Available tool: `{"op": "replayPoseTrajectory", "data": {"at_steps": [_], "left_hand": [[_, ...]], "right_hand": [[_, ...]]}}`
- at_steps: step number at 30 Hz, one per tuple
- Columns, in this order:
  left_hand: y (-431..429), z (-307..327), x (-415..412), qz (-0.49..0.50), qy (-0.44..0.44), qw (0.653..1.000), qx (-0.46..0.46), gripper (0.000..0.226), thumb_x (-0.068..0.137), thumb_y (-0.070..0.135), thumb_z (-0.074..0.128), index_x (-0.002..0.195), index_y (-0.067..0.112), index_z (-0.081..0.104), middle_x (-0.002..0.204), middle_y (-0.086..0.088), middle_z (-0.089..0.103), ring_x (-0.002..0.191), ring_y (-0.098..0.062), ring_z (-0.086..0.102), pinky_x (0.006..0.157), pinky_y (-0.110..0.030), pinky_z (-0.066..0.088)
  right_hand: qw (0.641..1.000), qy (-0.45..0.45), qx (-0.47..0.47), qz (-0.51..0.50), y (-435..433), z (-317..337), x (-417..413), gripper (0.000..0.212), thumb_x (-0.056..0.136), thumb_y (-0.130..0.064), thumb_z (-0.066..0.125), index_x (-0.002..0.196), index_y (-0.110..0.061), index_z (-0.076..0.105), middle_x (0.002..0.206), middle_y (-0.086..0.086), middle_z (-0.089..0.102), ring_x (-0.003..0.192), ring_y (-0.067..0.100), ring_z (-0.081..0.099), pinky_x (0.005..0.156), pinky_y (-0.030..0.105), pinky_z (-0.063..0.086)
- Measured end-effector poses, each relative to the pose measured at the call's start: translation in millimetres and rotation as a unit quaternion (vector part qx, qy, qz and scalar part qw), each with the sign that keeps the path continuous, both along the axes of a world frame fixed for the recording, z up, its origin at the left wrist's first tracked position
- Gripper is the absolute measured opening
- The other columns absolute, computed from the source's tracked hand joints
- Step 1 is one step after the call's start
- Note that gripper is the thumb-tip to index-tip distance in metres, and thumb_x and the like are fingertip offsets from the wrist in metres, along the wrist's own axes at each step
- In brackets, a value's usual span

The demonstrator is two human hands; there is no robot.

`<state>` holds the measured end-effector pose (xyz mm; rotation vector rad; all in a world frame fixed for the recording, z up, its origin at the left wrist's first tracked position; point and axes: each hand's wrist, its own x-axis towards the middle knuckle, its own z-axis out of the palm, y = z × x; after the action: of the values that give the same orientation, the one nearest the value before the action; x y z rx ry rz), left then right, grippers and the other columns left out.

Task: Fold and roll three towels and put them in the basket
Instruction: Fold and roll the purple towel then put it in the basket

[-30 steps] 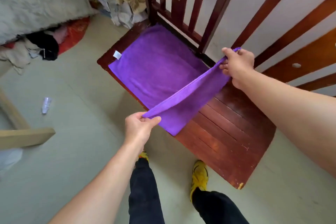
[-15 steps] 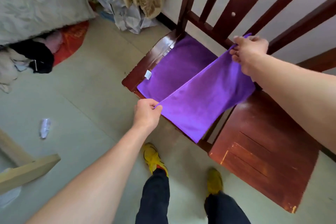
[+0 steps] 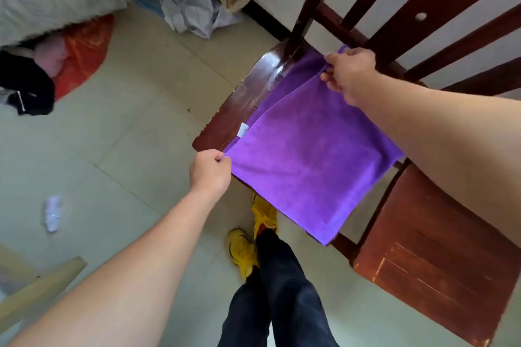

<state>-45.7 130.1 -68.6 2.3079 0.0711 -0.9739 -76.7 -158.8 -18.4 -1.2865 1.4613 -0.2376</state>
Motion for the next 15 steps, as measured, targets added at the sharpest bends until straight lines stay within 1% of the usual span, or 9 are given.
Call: {"op": "replayPoseTrajectory", "data": {"at_steps": [2,5,8,11,13,15], "left_hand": [[-3.6,-10.8,10.1,0.002,0.018,1.000,0.013,0.017,0.078,0.011,0.050,0.069,0.004,0.063,0.071,-0.019,0.069,0.076,-0.038,0.068,0.073,-0.045,0.057],[-6.5,-27.7,19.5,-0.003,0.037,0.999,0.034,0.018,0.079,0.011,0.052,0.068,0.005,0.065,0.068,-0.016,0.070,0.074,-0.036,0.068,0.072,-0.043,0.058],[-11.4,-43.0,26.2,0.005,0.056,0.998,0.042,0.018,0.078,0.013,0.054,0.066,0.004,0.063,0.059,-0.012,0.069,0.065,-0.030,0.070,0.068,-0.043,0.059],[-15.9,-47.4,29.5,0.015,0.065,0.996,0.061,0.021,0.077,0.016,0.060,0.066,-0.003,0.062,0.054,-0.013,0.067,0.056,-0.027,0.069,0.065,-0.044,0.060],[-16.5,-45.7,31.0,0.003,0.068,0.994,0.082,0.023,0.076,0.020,0.062,0.064,0.000,0.061,0.054,-0.010,0.067,0.061,-0.030,0.068,0.066,-0.043,0.059],[-21.7,-37.7,34.8,-0.035,0.057,0.989,0.130,0.022,0.076,0.025,0.063,0.068,0.005,0.061,0.064,-0.010,0.069,0.072,-0.032,0.067,0.070,-0.038,0.056]], "right_hand": [[1.000,0.016,0.007,0.007,-4.3,-19.1,8.7,0.026,0.093,-0.015,0.059,0.080,-0.024,0.038,0.068,0.000,0.057,0.045,0.007,0.056,0.042,0.019,0.042],[0.998,0.052,0.008,0.022,-11.9,-45.1,23.4,0.021,0.093,-0.017,0.059,0.079,-0.022,0.043,0.069,0.000,0.059,0.044,0.006,0.059,0.043,0.019,0.044],[0.998,0.060,0.013,0.024,-22.7,-66.9,40.1,0.016,0.091,-0.017,0.061,0.085,-0.022,0.047,0.070,0.001,0.062,0.042,0.007,0.060,0.040,0.017,0.043],[0.997,0.055,0.031,0.050,-27.5,-77.3,51.7,0.010,0.090,-0.022,0.064,0.085,-0.020,0.056,0.068,-0.001,0.063,0.046,0.008,0.061,0.043,0.019,0.044],[0.994,0.053,0.048,0.079,-27.3,-76.0,51.8,0.010,0.090,-0.028,0.064,0.084,-0.021,0.060,0.068,-0.002,0.064,0.053,0.009,0.063,0.046,0.020,0.045],[0.991,0.047,0.081,0.091,-29.9,-66.7,48.4,0.010,0.090,-0.034,0.062,0.090,-0.024,0.062,0.078,-0.003,0.068,0.064,0.010,0.068,0.051,0.021,0.048]]}}
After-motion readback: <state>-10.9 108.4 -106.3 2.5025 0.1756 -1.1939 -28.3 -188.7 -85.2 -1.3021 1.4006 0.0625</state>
